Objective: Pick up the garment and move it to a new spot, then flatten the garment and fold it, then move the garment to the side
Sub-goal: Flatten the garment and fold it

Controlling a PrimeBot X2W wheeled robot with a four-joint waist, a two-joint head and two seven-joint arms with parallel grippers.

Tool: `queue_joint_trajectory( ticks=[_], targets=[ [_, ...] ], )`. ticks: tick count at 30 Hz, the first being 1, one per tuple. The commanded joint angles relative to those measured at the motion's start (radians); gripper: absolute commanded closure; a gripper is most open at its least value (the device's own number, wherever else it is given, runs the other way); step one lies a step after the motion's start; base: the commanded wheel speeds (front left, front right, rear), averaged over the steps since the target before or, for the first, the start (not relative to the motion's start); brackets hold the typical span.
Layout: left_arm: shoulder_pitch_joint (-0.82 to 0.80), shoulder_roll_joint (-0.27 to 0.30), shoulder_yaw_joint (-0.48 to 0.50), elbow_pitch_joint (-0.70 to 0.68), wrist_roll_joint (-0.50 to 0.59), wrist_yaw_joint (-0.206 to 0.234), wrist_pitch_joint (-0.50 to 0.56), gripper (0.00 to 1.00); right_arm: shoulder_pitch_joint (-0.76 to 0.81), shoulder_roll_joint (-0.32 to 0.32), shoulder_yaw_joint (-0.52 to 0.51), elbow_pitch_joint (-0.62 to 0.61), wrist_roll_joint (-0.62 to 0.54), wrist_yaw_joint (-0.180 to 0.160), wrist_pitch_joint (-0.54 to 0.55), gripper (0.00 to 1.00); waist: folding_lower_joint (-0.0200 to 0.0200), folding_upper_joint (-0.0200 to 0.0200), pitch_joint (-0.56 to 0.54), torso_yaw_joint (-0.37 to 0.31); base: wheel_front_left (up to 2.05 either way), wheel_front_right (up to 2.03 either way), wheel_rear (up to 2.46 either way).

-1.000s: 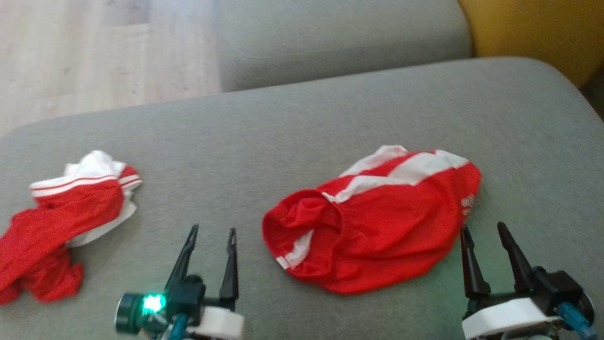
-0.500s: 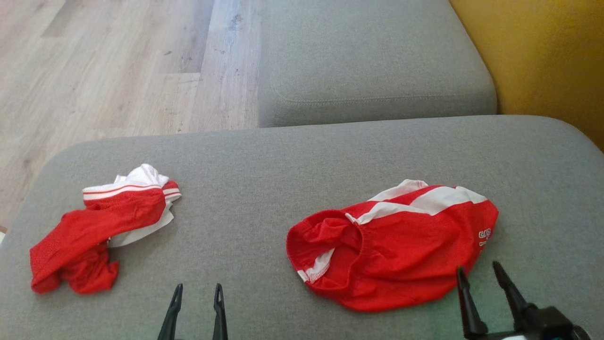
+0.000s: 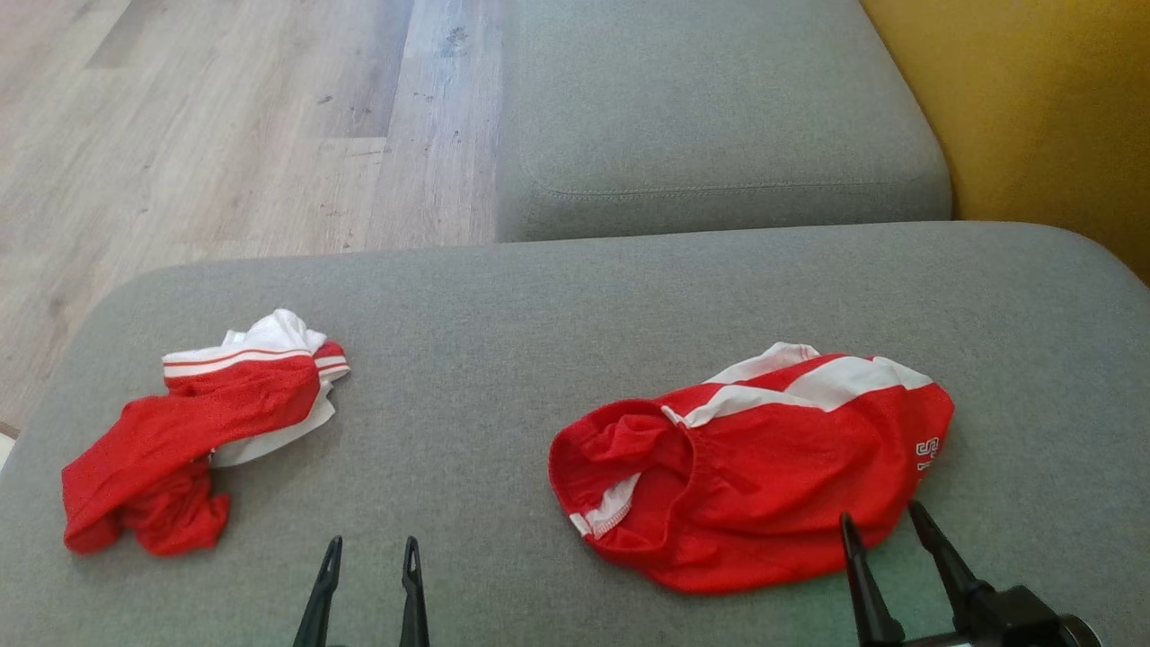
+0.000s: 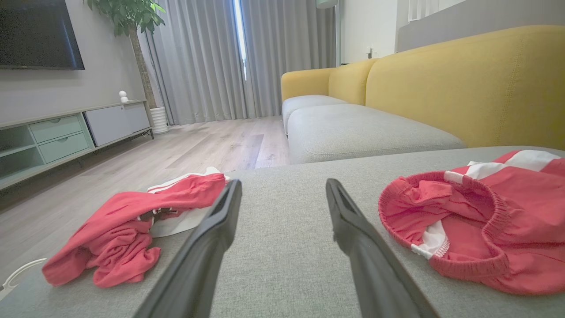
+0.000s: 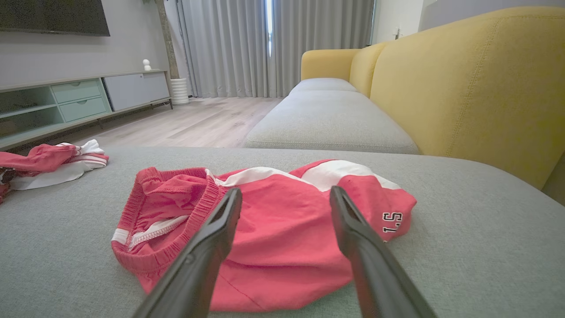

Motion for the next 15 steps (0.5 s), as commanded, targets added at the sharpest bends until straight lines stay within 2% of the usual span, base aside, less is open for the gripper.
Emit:
queue_joint_trajectory(
  ticks=[1, 15],
  targets=[
    [-0.037, -0.015, 0.037, -0.033, 0.005, -0.004, -0.005, 0.00, -0.030, -0.009, 0.028, -0.039, 0.001, -0.001, -0.011, 0.00, 0.0000, 0.0000, 0.000, 0.003, 0.00, 0.00, 0.00],
    [-0.038, -0.022, 0.037, -0.021, 0.016, -0.011, -0.005, 0.00, -0.041, -0.009, 0.042, -0.034, 0.001, -0.001, -0.011, 0.00, 0.0000, 0.0000, 0.006, -0.005, 0.00, 0.00, 0.00]
  ],
)
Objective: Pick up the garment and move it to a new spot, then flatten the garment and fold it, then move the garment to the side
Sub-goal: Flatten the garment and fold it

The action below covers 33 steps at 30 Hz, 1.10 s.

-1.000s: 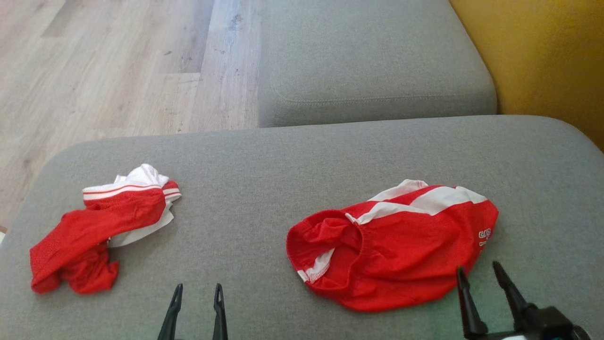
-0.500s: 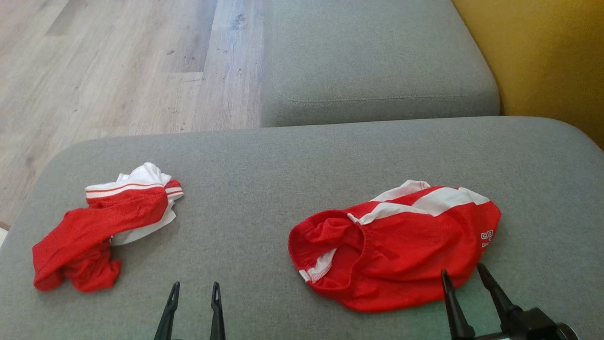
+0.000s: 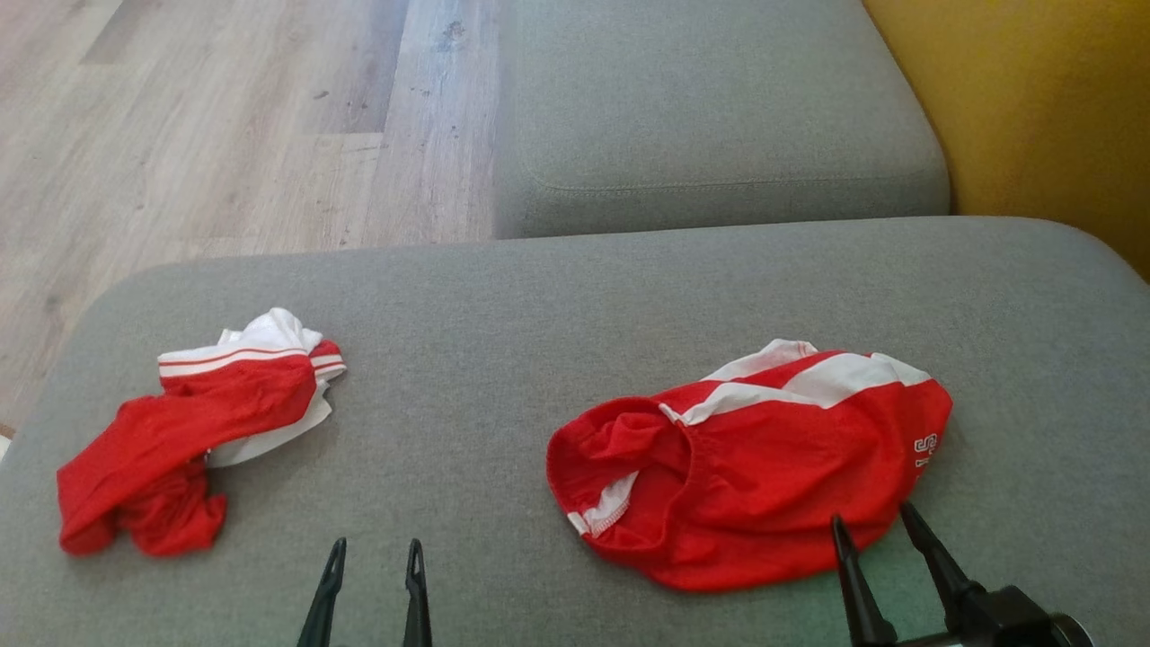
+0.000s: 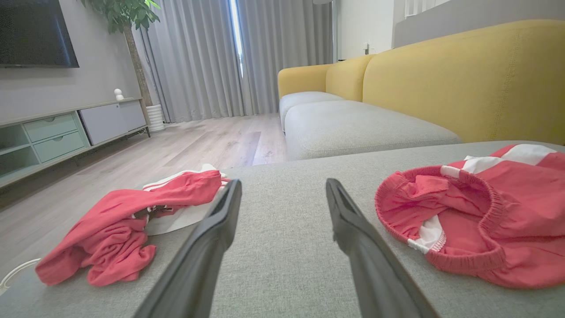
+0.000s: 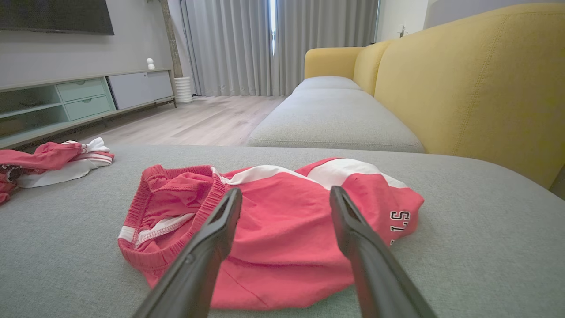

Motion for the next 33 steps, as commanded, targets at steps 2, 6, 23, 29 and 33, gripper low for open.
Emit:
queue_joint_trajectory(
  ticks=[2, 6, 23, 29, 33],
  targets=[
    [-0.041, -0.016, 0.032, -0.027, 0.008, -0.003, -0.005, 0.00, -0.043, -0.009, 0.023, -0.029, 0.001, -0.001, -0.011, 0.00, -0.0001, 0.0000, 0.001, -0.003, 0.00, 0.00, 0.00],
    [-0.046, -0.017, 0.028, -0.022, 0.010, -0.006, -0.005, 0.00, -0.045, -0.009, 0.025, -0.029, 0.002, -0.001, -0.011, 0.00, -0.0001, 0.0000, 0.005, -0.007, 0.00, 0.00, 0.00],
    [-0.491, -0.021, -0.333, 0.170, -0.388, -0.198, 0.147, 0.00, -0.107, -0.012, 0.049, -0.039, -0.013, -0.001, -0.011, 0.00, -0.0001, 0.0000, 0.150, -0.054, 0.00, 0.00, 0.00],
    [-0.671, -0.021, -0.508, 0.202, -0.648, -0.150, 0.257, 0.00, -0.146, -0.030, 0.062, -0.038, -0.009, -0.001, -0.011, 0.00, -0.0001, 0.0000, 0.212, -0.104, 0.00, 0.00, 0.00],
    [-0.756, -0.021, -0.559, 0.259, -0.818, -0.107, 0.279, 0.00, -0.170, -0.037, 0.065, -0.035, -0.004, -0.001, -0.011, 0.00, -0.0001, 0.0000, 0.238, -0.137, 0.00, 0.00, 0.00]
  ],
)
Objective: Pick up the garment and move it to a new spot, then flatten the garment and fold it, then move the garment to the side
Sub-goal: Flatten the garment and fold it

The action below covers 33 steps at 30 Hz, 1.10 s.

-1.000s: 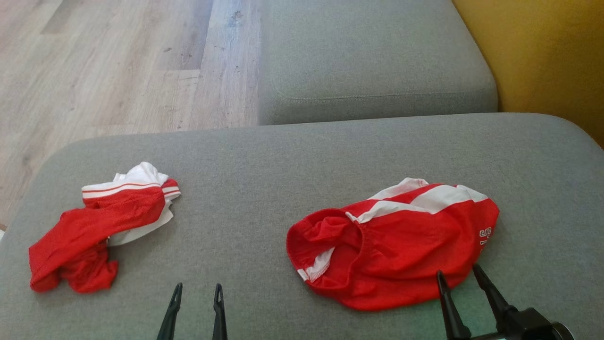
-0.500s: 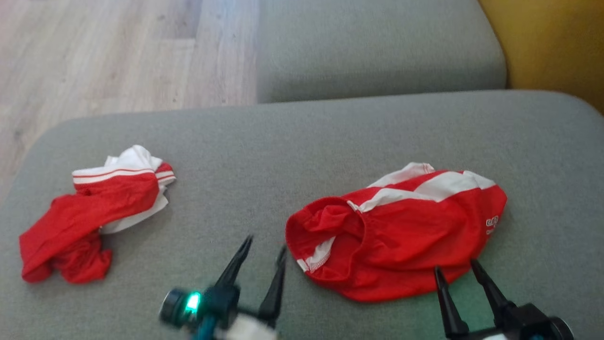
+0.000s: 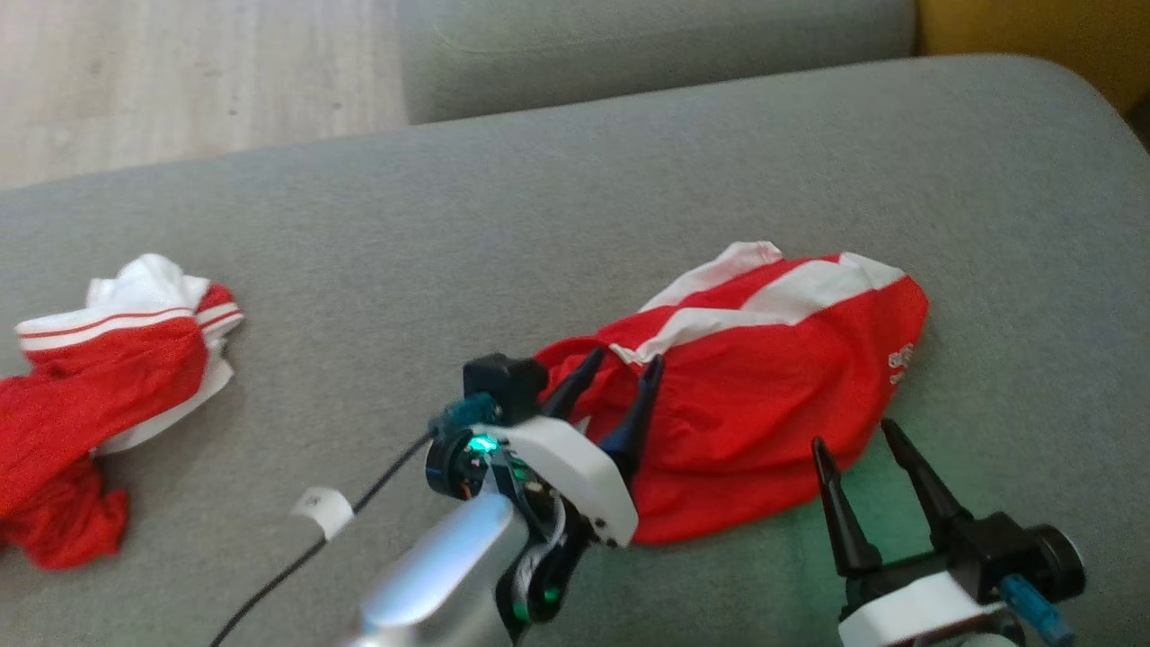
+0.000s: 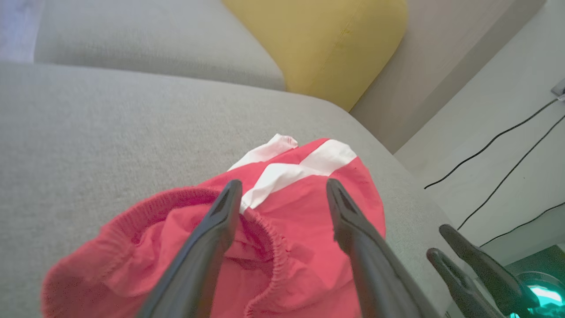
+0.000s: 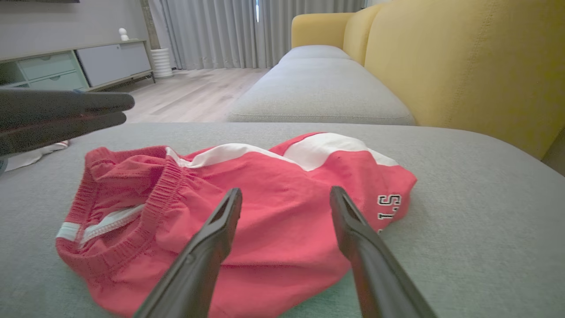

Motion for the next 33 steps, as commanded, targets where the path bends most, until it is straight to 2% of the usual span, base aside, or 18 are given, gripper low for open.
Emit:
queue_joint_trajectory(
  ticks=[1, 5, 8, 16, 17, 18, 19, 21, 22, 23, 28, 33],
  targets=[
    [-0.074, -0.002, 0.006, 0.010, -0.074, 0.020, 0.000, 0.00, -0.050, -0.020, 0.027, -0.029, 0.004, -0.001, -0.011, 0.00, -0.0002, 0.0000, 0.028, -0.036, 0.00, 0.00, 0.00],
    [-0.123, -0.002, -0.028, 0.087, -0.192, 0.052, 0.004, 0.00, -0.061, -0.021, 0.026, -0.028, 0.005, -0.001, -0.011, 0.00, -0.0002, 0.0000, 0.038, -0.062, 0.00, 0.00, 0.00],
    [-0.151, -0.002, -0.051, 0.130, -0.260, 0.058, -0.010, 0.00, -0.064, -0.020, 0.025, -0.027, 0.006, -0.001, -0.011, 0.00, -0.0002, 0.0000, 0.043, -0.075, 0.00, 0.00, 0.00],
    [-0.209, -0.002, -0.097, 0.212, -0.364, 0.069, -0.068, 0.00, -0.070, -0.021, 0.030, -0.025, 0.008, -0.001, -0.011, 0.00, -0.0002, 0.0000, 0.051, -0.093, 0.00, 0.00, 0.00],
    [-0.216, -0.002, -0.105, 0.223, -0.377, 0.068, -0.073, 0.15, -0.071, -0.021, 0.030, -0.025, 0.008, -0.001, -0.011, 0.00, -0.0002, 0.0000, 0.052, -0.095, 0.00, 0.00, 0.00],
    [-0.223, -0.002, -0.113, 0.232, -0.390, 0.067, -0.076, 0.37, -0.072, -0.021, 0.030, -0.025, 0.008, -0.001, -0.011, 0.00, -0.0002, 0.0000, 0.053, -0.096, 0.00, 0.00, 0.00],
    [-0.226, -0.002, -0.119, 0.240, -0.408, 0.064, -0.076, 0.53, -0.073, -0.022, 0.030, -0.024, 0.008, -0.001, -0.011, 0.00, -0.0002, 0.0000, 0.054, -0.098, 0.00, 0.00, 0.00],
    [-0.239, -0.002, -0.140, 0.258, -0.430, 0.061, -0.079, 0.65, -0.076, -0.022, 0.032, -0.023, 0.009, -0.001, -0.011, 0.00, -0.0002, 0.0000, 0.055, -0.101, 0.00, 0.00, 0.00],
    [-0.244, -0.002, -0.150, 0.266, -0.441, 0.058, -0.080, 0.75, -0.077, -0.022, 0.033, -0.022, 0.009, -0.001, -0.011, 0.00, -0.0002, 0.0000, 0.055, -0.103, 0.00, 0.00, 0.00],
    [-0.249, -0.002, -0.160, 0.272, -0.451, 0.055, -0.079, 0.98, -0.078, -0.022, 0.033, -0.022, 0.009, -0.001, -0.011, 0.00, -0.0002, 0.0000, 0.055, -0.105, 0.00, 0.00, 0.00],
    [-0.276, -0.002, -0.217, 0.287, -0.476, 0.005, -0.100, 1.00, -0.080, -0.019, 0.040, -0.014, 0.009, -0.001, -0.011, 0.00, -0.0002, 0.0000, 0.038, -0.130, 0.00, 0.00, 0.00],
    [-0.360, -0.002, -0.266, 0.259, -0.476, -0.083, -0.121, 1.00, -0.073, -0.013, 0.049, -0.006, 0.011, -0.001, -0.011, 0.00, -0.0002, 0.0000, -0.005, -0.174, 0.00, 0.00, 0.00]
  ],
)
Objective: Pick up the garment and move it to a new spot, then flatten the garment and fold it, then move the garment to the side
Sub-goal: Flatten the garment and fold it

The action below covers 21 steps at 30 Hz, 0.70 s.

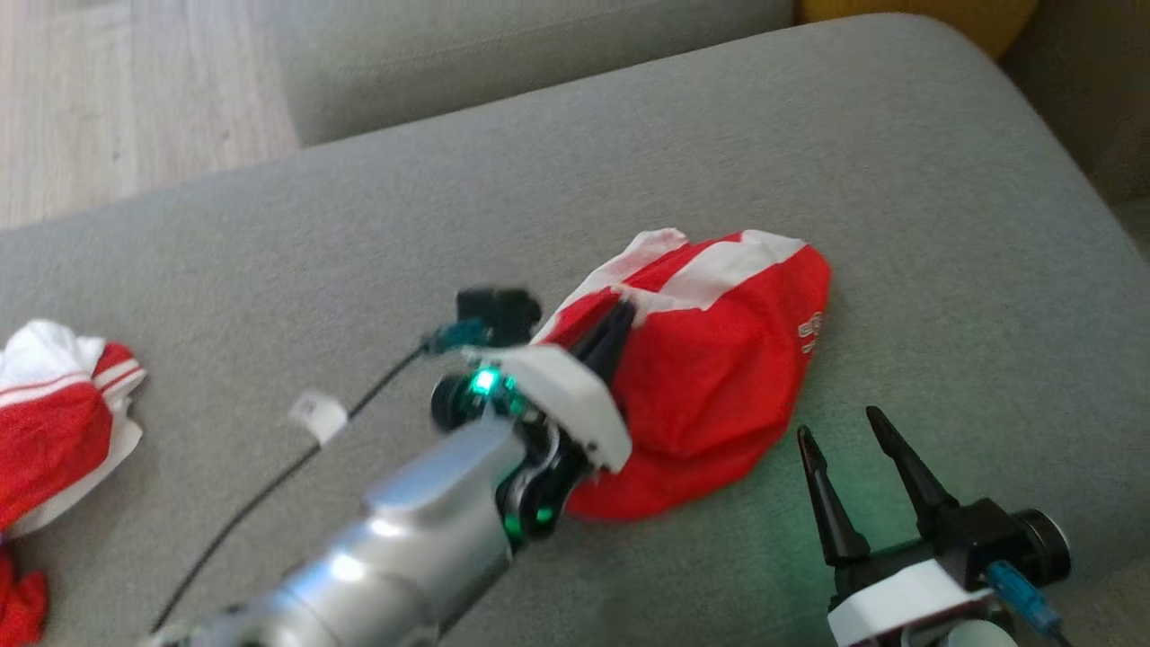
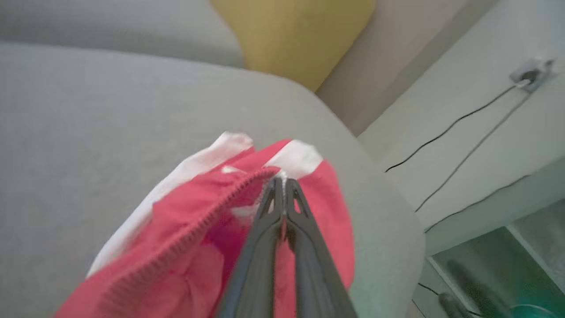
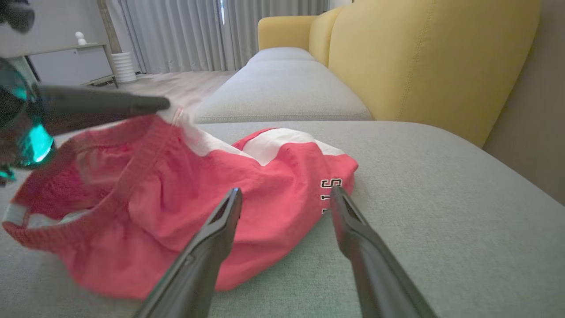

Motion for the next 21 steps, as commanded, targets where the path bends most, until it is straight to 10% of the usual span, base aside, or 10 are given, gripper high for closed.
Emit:
queue_joint_trajectory(
  ticks=[1, 11, 21],
  targets=[
    [-0.101, 0.000, 0.015, -0.039, -0.003, -0.018, -0.009, 1.00, -0.025, -0.002, 0.022, -0.025, 0.008, -0.001, -0.011, 0.00, 0.0000, 0.0000, -0.031, -0.029, 0.00, 0.00, 0.00],
    [-0.366, 0.017, 0.056, -0.115, -0.032, -0.105, 0.018, 1.00, 0.026, 0.009, 0.013, -0.025, 0.006, -0.001, -0.011, 0.00, 0.0000, 0.0000, -0.108, -0.056, 0.00, 0.00, 0.00],
    [-0.164, 0.285, 0.027, -0.308, -0.054, -0.054, 0.050, 1.00, 0.071, 0.014, -0.032, -0.050, 0.010, -0.001, -0.011, 0.00, 0.0000, 0.0000, -0.112, 0.080, 0.00, 0.00, 0.00]
  ],
)
